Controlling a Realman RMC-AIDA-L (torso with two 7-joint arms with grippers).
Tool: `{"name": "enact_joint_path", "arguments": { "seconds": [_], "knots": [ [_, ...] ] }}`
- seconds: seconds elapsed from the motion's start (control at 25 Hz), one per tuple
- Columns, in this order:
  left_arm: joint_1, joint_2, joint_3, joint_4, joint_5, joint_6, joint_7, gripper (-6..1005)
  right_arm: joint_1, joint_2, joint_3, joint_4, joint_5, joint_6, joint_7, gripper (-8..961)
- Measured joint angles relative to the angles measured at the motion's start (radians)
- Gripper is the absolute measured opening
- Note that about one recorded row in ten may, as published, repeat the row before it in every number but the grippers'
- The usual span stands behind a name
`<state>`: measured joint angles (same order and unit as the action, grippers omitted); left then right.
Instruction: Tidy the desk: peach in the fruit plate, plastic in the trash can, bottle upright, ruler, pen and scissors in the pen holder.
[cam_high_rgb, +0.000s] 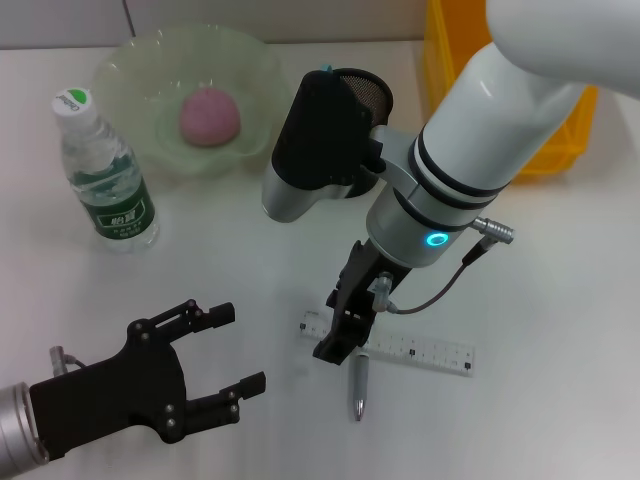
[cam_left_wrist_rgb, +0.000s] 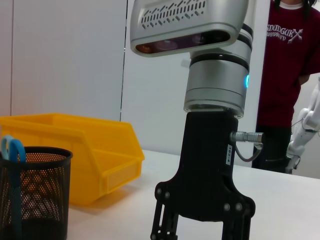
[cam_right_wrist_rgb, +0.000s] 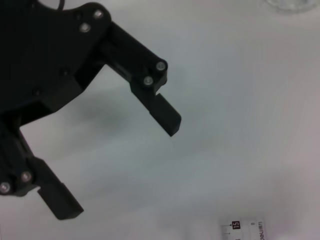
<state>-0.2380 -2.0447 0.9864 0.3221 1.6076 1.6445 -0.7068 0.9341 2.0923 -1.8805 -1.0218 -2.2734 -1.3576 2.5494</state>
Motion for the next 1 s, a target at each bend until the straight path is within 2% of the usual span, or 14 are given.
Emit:
{"name": "enact_joint_path", "arguments": {
  "seconds": [0.36,0.64,1.0],
  "knots": [
    [-0.001,0.000,0.000,0.000,0.000,0.003,0.000,802,0.000,0.000,-0.008,0.012,0.000,0.014,-0.035,629],
    [-0.002,-0.002,0.000,0.000,0.000,0.003,0.000,802,0.010,0.000,-0.074,0.046,0.001,0.068,-0.028,627],
    [-0.004,-0.002,0.000,0.000,0.000,0.003,0.000,802,0.015,0.000,-0.084,0.070,0.001,0.104,-0.019,625]
  ]
}}
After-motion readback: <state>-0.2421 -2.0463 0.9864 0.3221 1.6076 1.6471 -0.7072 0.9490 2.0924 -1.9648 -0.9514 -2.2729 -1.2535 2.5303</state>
